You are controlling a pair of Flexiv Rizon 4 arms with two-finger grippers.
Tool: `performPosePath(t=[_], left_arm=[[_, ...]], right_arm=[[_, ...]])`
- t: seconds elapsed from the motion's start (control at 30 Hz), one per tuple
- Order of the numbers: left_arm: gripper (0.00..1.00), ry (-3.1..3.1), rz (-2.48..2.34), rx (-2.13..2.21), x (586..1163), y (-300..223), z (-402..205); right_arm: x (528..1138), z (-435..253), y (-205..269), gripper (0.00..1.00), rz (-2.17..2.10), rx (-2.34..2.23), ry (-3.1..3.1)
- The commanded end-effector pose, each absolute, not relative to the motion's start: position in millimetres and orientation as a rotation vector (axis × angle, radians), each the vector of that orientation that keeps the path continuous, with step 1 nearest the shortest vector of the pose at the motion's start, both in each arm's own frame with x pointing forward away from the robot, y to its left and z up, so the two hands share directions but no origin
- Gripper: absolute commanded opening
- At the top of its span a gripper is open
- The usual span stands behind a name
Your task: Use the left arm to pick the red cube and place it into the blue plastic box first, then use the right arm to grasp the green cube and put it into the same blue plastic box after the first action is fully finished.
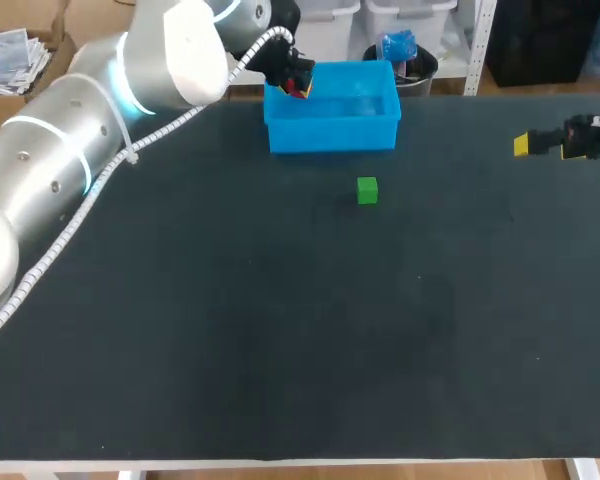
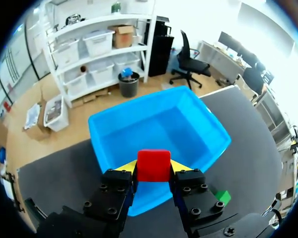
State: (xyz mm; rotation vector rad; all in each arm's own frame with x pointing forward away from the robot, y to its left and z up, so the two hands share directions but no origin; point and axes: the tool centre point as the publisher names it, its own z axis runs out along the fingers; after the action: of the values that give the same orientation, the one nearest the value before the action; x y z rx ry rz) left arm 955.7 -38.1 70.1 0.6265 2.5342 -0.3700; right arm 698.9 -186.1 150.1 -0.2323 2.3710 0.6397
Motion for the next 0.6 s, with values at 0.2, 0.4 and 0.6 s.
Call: performPosePath(t=[0.2, 0.4, 0.6], left_arm=[[0.00, 2.694, -0.337, 0.652, 980, -56, 55], [0.00, 2.719, -0.330, 0.653, 984, -59, 51], [0.27, 2.738, -0.310, 0.669, 986, -62, 52]], right_arm=[[699, 150, -186, 1.00, 0.638, -0.232, 2.372], [699, 150, -186, 1.00, 0.638, -0.232, 2.372], [699, 150, -186, 1.00, 0.638, -0.232, 2.372]])
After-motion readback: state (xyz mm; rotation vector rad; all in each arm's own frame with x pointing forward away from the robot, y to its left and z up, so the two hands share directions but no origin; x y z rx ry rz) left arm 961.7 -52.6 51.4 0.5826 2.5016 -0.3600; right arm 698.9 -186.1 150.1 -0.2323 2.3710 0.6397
